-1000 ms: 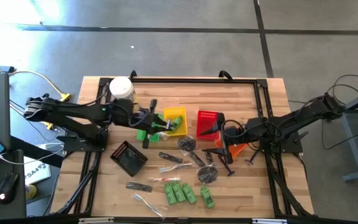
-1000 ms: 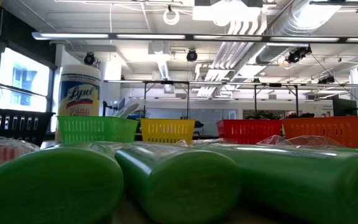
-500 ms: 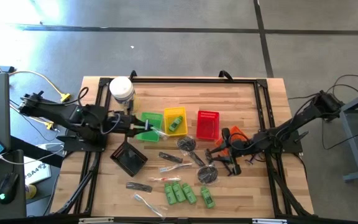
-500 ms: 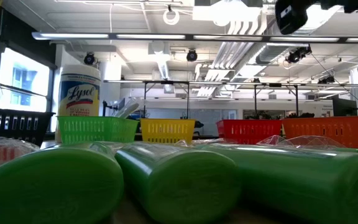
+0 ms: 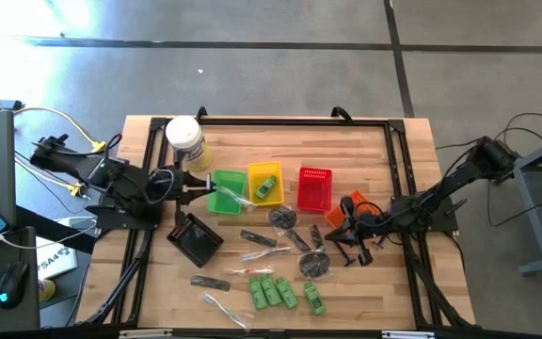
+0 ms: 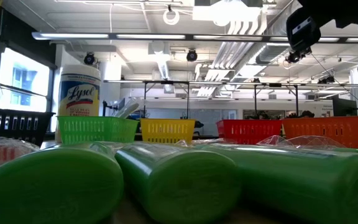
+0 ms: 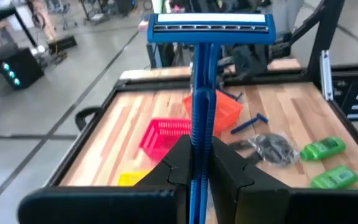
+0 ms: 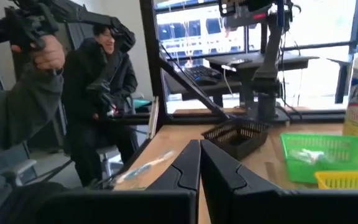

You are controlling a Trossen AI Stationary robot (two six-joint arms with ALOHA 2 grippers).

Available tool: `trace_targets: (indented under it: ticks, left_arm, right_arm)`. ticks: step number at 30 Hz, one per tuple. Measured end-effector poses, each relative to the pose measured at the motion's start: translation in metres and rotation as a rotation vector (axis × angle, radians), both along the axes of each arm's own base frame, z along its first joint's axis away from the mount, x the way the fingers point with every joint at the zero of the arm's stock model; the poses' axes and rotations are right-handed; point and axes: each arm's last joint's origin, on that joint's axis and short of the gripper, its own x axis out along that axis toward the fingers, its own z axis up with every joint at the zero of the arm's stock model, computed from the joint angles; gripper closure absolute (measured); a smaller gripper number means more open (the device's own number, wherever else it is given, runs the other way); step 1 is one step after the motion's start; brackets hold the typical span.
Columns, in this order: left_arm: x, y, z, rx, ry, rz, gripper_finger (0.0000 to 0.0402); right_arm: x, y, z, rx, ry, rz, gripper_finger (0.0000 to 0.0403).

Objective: Pick & Place Travel size toiletries
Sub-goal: Put the bottom blue razor into the black basket

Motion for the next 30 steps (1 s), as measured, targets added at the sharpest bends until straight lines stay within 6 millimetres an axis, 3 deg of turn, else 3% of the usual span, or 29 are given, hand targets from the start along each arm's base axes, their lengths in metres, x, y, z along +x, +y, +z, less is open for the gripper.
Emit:
trace_targets:
  ticks: [9,20,25,30]
  left_arm:
    - [-0.009,-0.01,-0.015,0.008,0.027,0.006,0.0378]
    - [-0.043,-0.005,-0.036,-0.127,0.197,0.048,0.0378]
    - [-0.048,-0.005,-0.047,-0.163,0.333,0.011,0.0378]
    - [-0.037,-0.016,-0.06,-0.148,0.496,-0.023,0.0378]
  right_arm:
    - [-0.001,0.002,-0.002,-0.012,0.019,0.012,0.0401]
    - [0.0,0.002,-0.006,-0.04,0.049,0.011,0.0401]
    - [0.0,0.002,-0.004,-0.074,0.026,0.006,0.0401]
    - [0.0,0.002,-0.005,-0.127,0.025,0.004,0.0401]
